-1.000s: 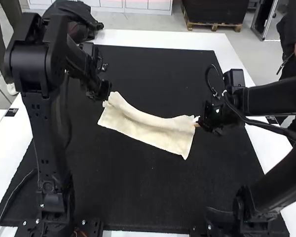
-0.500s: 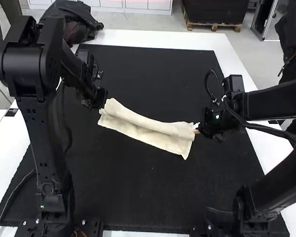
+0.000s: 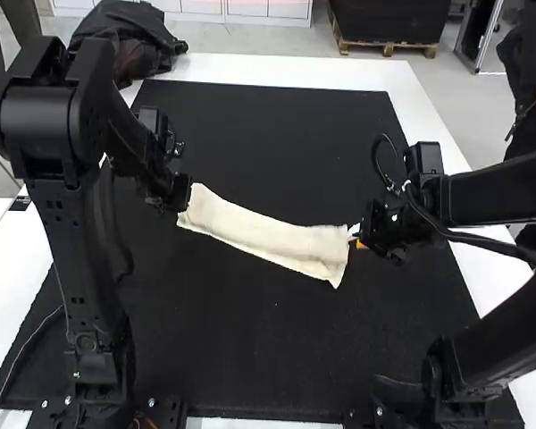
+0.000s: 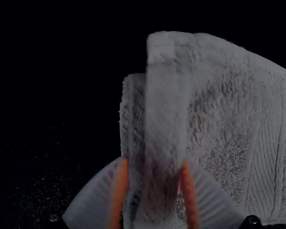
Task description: Fold the towel.
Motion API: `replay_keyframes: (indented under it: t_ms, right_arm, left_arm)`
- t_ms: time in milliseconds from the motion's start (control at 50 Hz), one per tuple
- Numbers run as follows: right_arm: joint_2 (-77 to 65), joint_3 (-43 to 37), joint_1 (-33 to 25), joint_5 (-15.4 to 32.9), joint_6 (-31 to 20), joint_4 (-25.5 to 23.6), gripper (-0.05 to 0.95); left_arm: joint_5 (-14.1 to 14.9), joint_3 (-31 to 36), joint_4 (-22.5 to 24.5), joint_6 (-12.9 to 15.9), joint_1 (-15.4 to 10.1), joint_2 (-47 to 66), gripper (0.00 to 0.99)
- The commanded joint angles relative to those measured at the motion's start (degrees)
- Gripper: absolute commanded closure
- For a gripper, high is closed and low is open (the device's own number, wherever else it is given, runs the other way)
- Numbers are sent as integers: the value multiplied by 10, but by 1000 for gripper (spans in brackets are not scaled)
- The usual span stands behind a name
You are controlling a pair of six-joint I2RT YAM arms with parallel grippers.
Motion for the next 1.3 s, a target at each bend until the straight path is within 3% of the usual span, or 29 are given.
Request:
replay_keyframes:
  t_ms: [0,60,120,140,240,460,640,1280]
  right_arm:
    - [-13,-3,0,28,-4,4,313]
    - [-12,-2,0,29,-4,4,249]
    - [-12,2,0,29,-5,0,148]
    - [-12,5,0,28,-5,-5,131]
    - [-13,24,0,17,-6,-27,31]
    - [-12,44,0,-19,-22,-87,34]
    - [-6,41,2,-19,-29,-99,36]
    - [64,34,16,14,-36,-44,34]
  left_arm:
    - [-11,-7,6,-4,8,-13,487]
    - [-12,-7,6,-5,8,-14,305]
    - [-14,-5,6,-4,8,-13,43]
    - [-16,-3,6,-5,8,-14,15]
    - [-24,2,8,-11,13,-17,16]
    - [-19,24,5,-23,53,-30,23]
    - [-14,38,2,-27,60,-52,25]
    - [-13,58,-33,-49,59,-113,25]
